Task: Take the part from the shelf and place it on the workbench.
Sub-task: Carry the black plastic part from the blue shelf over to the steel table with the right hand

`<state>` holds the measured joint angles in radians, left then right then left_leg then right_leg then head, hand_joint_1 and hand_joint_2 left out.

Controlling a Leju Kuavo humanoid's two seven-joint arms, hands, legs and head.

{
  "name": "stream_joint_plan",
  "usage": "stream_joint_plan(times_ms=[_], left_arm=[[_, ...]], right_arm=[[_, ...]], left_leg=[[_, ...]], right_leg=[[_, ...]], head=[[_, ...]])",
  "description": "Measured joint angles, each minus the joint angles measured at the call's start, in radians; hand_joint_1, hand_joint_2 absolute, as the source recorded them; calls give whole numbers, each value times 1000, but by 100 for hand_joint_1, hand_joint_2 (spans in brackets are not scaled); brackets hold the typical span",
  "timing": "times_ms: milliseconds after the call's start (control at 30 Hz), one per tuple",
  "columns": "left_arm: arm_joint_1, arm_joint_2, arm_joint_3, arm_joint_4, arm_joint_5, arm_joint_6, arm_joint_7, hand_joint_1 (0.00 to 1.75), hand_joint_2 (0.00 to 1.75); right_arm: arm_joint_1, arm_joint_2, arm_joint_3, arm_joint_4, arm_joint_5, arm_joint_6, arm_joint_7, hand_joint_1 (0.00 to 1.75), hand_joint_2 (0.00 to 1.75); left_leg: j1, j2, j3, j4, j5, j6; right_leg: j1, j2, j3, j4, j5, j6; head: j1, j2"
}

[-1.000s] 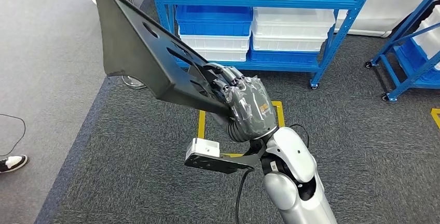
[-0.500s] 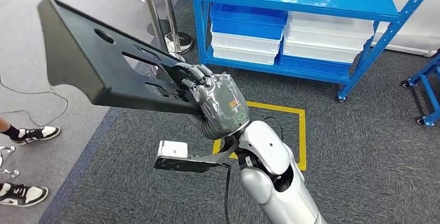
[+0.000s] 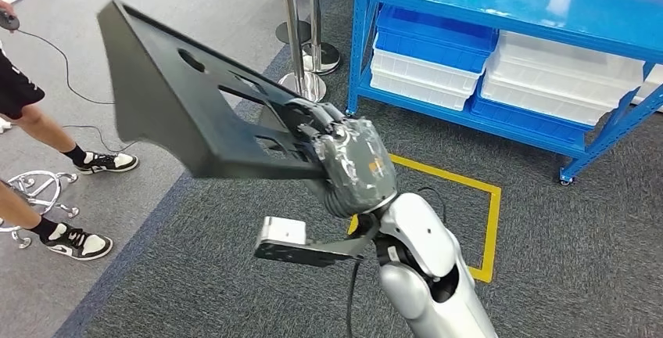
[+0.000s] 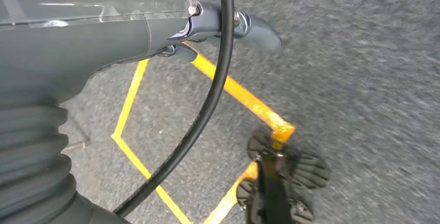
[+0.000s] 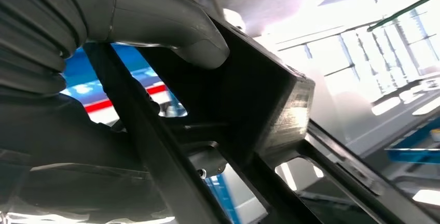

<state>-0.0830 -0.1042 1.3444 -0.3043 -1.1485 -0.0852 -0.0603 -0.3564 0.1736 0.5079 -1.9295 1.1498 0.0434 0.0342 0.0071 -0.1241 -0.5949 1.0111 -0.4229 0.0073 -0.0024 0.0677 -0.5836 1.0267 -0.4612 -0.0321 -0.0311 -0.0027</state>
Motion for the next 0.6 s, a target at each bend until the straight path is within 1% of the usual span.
stream_joint_plan(times_ms=[33,67,100,133,167,200,233,267,300,333,367,400,433,467,500,533,567,600], left_arm=[[4,-7,-2,-1,-2,7,-1,0,175],[8,-14,-3,-3,-3,13,-2,0,175],[10,-20,-4,-5,-3,17,-1,0,175],[9,-26,-4,-7,-3,20,0,0,175],[6,-32,-5,-8,-2,21,2,0,175],[2,-36,-5,-9,0,22,5,0,175],[-1,-40,-6,-10,3,23,8,0,175],[-3,-42,-6,-11,5,23,11,0,175],[-3,-43,-6,-14,7,25,14,0,175],[-2,-44,-6,-16,8,26,15,0,175],[-2,-45,-6,-19,8,27,16,0,175],[-4,-47,-6,-21,8,27,16,0,175],[-6,-49,-6,-22,8,28,16,0,175],[-7,-51,-7,-24,8,28,17,0,175],[-8,-53,-7,-25,8,28,17,0,175],[-7,-55,-7,-26,8,28,18,0,175],[-5,-57,-8,-27,8,27,18,0,175],[-4,-58,-8,-27,8,25,18,0,175]], right_arm=[[21,-12,-16,-30,-2,5,-3,175,175],[38,-21,-30,-55,-4,10,-7,175,175],[52,-28,-41,-76,-4,14,-10,175,175],[63,-33,-50,-95,-4,18,-14,175,175],[73,-38,-57,-108,-5,21,-17,175,175],[82,-42,-61,-119,-5,24,-18,175,175],[89,-45,-65,-126,-5,26,-19,175,175],[96,-49,-68,-130,-5,27,-20,175,175],[101,-52,-70,-134,-5,28,-20,175,175],[104,-54,-72,-137,-5,28,-20,175,175],[105,-57,-73,-141,-5,28,-20,175,175],[106,-59,-74,-146,-5,27,-21,175,175],[107,-61,-75,-151,-5,27,-21,175,175],[108,-63,-77,-156,-5,27,-22,175,175],[110,-64,-79,-160,-6,27,-22,175,175],[112,-65,-82,-164,-6,27,-22,175,175],[114,-67,-86,-167,-6,27,-23,175,175],[115,-68,-89,-170,-7,27,-23,175,175]], left_leg=[[1,-7,-3,-1,1,-6],[0,3,-6,2,-2,-12],[-3,26,-13,18,-14,-16],[-4,56,-29,53,-36,-21],[-2,88,-54,109,-67,-25],[2,106,-87,178,-100,-30],[7,113,-116,239,-124,-35],[11,116,-133,276,-132,-40],[15,120,-128,271,-119,-44],[17,126,-103,226,-91,-47],[19,142,-63,154,-57,-48],[17,165,-24,84,-32,-46],[14,181,3,33,-16,-41],[11,192,15,6,-11,-35],[7,189,14,2,-12,-28],[7,175,11,1,-9,-21],[8,165,10,-2,-6,-14],[9,154,10,-6,-3,-5]], right_leg=[[-2,-10,2,-4,2,0],[-5,-20,6,-11,4,-1],[-8,-31,10,-18,6,-2],[-12,-43,15,-24,9,-5],[-12,-56,17,-27,9,-6],[-11,-70,17,-27,8,-8],[-11,-84,17,-26,7,-8],[-11,-98,17,-26,5,-7],[-12,-111,17,-25,4,-5],[-13,-122,18,-23,2,-2],[-13,-133,20,-22,0,2],[-11,-144,21,-19,-4,7],[-9,-153,23,-17,-6,12],[-6,-162,24,-15,-8,18],[-4,-171,25,-15,-9,24],[-4,-180,26,-15,-9,30],[-6,-181,28,-14,-13,37],[-9,-167,25,-2,-25,42]], head=[[0,0],[0,0],[0,0],[0,0],[0,0],[0,0],[0,0],[0,0],[0,0],[0,0],[0,0],[0,0],[0,0],[0,0],[0,0],[0,0],[0,0],[0,0]])
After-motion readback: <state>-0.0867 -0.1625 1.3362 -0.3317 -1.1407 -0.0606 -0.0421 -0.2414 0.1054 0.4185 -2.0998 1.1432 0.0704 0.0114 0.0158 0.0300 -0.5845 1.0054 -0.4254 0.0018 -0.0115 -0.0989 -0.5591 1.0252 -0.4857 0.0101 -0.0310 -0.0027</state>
